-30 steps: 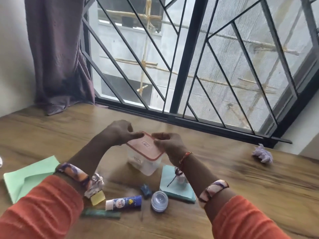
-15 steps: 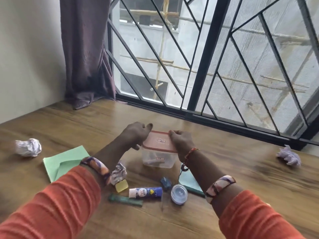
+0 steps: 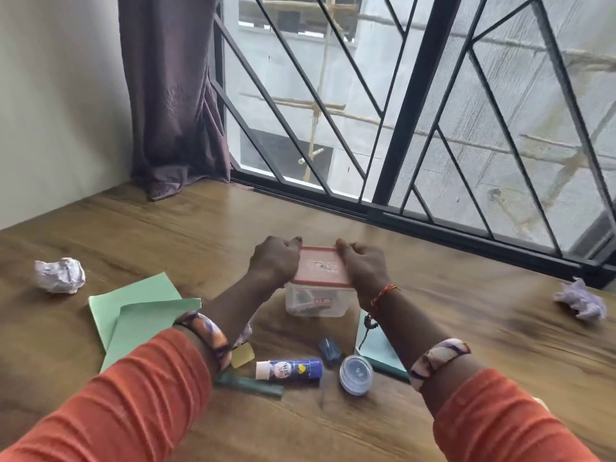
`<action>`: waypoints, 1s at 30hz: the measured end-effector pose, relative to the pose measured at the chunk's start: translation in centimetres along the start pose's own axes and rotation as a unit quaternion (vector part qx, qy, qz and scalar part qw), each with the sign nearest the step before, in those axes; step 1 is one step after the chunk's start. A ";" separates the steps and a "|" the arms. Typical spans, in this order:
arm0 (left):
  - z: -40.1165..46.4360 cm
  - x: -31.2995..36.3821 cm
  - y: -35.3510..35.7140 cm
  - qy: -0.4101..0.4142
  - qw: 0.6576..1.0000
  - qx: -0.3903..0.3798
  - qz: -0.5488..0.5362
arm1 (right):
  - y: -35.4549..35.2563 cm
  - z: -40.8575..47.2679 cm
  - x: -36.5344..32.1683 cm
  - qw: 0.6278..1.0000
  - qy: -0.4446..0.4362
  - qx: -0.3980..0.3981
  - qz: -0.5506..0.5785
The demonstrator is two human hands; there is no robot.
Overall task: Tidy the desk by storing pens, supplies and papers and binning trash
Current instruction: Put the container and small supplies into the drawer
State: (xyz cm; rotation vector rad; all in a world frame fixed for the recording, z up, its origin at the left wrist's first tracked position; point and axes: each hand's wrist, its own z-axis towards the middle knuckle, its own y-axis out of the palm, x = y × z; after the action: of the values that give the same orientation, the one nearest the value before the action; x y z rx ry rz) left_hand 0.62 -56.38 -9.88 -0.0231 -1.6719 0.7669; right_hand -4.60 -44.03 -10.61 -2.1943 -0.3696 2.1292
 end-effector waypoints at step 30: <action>2.8 0.6 1.5 0.044 0.987 -0.024 0.155 | -0.2 1.8 1.2 0.995 0.018 -0.055 -0.086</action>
State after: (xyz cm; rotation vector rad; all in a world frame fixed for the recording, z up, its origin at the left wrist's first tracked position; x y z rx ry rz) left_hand -2.58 -56.32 -10.23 -0.3532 -1.6210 0.9428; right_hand -6.44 -43.77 -11.79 -2.1644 -0.6623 2.0232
